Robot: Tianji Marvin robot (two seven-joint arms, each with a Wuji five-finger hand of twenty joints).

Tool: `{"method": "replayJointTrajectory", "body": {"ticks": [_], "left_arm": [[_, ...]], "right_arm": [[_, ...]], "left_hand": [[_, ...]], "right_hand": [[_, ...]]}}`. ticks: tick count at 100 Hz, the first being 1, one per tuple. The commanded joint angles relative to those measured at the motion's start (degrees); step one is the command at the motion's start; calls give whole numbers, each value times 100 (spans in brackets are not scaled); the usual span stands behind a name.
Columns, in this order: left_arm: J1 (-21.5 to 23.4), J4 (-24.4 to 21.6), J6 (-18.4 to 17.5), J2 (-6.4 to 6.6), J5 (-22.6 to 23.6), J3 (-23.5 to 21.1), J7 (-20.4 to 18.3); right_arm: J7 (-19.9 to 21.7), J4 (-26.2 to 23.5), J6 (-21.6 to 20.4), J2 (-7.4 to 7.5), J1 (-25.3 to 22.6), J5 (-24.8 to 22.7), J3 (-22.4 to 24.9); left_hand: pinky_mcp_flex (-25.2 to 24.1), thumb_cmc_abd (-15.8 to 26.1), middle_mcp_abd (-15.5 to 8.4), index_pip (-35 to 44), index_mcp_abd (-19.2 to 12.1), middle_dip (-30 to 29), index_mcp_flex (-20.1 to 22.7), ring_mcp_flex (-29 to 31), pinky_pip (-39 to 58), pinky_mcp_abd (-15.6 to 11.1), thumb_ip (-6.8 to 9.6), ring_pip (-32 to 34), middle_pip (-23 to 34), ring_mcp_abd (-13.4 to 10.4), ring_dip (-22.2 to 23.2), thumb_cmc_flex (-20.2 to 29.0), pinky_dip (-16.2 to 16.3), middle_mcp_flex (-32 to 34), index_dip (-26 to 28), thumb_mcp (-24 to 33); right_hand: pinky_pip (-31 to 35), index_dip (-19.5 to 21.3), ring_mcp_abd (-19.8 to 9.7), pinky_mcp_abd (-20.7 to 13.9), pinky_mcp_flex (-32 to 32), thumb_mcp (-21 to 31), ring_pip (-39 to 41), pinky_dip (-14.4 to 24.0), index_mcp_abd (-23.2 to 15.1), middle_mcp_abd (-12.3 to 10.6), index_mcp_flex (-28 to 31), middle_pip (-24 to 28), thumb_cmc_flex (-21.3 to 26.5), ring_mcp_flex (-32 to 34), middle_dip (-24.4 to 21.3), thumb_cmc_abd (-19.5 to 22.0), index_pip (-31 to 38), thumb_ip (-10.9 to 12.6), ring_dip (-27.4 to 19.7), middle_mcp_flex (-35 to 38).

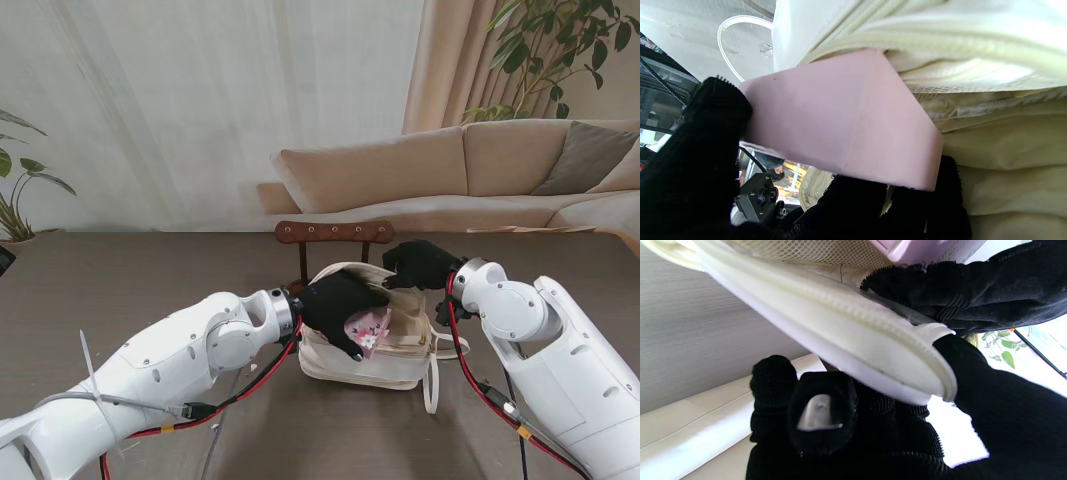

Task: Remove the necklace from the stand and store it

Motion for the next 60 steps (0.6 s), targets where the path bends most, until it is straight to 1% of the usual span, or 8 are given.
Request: {"method": "replayJointTrajectory", "body": {"ticks": [1,10,21,34,43,53,54,60], "left_arm": [[6,-55,40,-1,-32,-44,-94],[29,-92,49,-4,-64,-66,-101],[41,-136,51,1,-99,-80,-144],[9,-198,89,39,-143,-56,-336],[-17,-259,153,73,-261,-32,-573],[50,-596,307,180,-393,-157,-990],[51,-612,320,187,-405,-159,-1021],[43,-686,382,221,-474,-157,-1190]], "right_arm": [[122,-55,-27,10,-40,9,-5],[150,-58,-26,16,-43,21,-4],[182,-63,-22,21,-52,45,3],[215,-65,-21,27,-53,67,9],[232,-62,-25,29,-49,81,10],[252,-60,-33,33,-49,95,10],[253,-59,-34,33,-50,96,10],[256,-57,-38,33,-52,107,8]], "left_hand": [[-312,1255,-178,584,-621,-75,299,-273,-582,28,742,-142,53,193,-70,572,-125,-167,176,1747],[-336,1360,-97,526,-554,-130,215,-332,-691,73,786,-144,71,254,-115,489,-177,-249,101,1603],[-323,1405,-103,546,-573,-132,225,-302,-712,134,794,-127,94,307,-116,427,-187,-236,99,1521],[-395,1435,-39,516,-526,-149,145,-424,-842,159,799,-172,60,350,-135,301,-247,-328,85,1369],[-494,1444,36,396,-450,-212,-34,-700,-1159,154,824,-258,-35,383,-202,165,-401,-552,29,1174],[-596,1483,165,220,-344,-346,-249,-1024,-1471,136,851,-416,-169,452,-461,44,-530,-883,-79,955],[-596,1502,176,191,-338,-381,-265,-1060,-1566,124,863,-448,-176,457,-577,43,-561,-935,-111,913],[-671,1528,215,113,-316,-484,-372,-1273,-1840,108,881,-520,-229,479,-890,-11,-627,-1149,-196,786]], "right_hand": [[347,64,-197,151,2309,332,62,195,-335,115,112,290,306,113,66,92,108,51,39,493],[343,62,-219,147,2297,330,59,197,-340,103,109,292,305,114,66,94,103,50,38,492],[344,59,-215,145,2296,329,59,199,-342,107,113,292,308,113,66,89,97,50,38,494],[343,59,-211,144,2296,331,59,202,-340,108,113,295,310,114,67,92,93,51,38,494],[342,59,-219,144,2296,331,62,203,-339,110,117,299,308,114,68,88,91,51,39,493],[342,59,-210,144,2296,331,67,205,-333,109,118,303,306,114,70,90,89,51,42,494],[342,59,-212,144,2296,331,67,205,-333,109,118,303,305,114,70,90,89,50,42,494],[341,58,-209,144,2296,332,70,206,-329,109,118,308,306,114,72,85,88,50,43,495]]}}
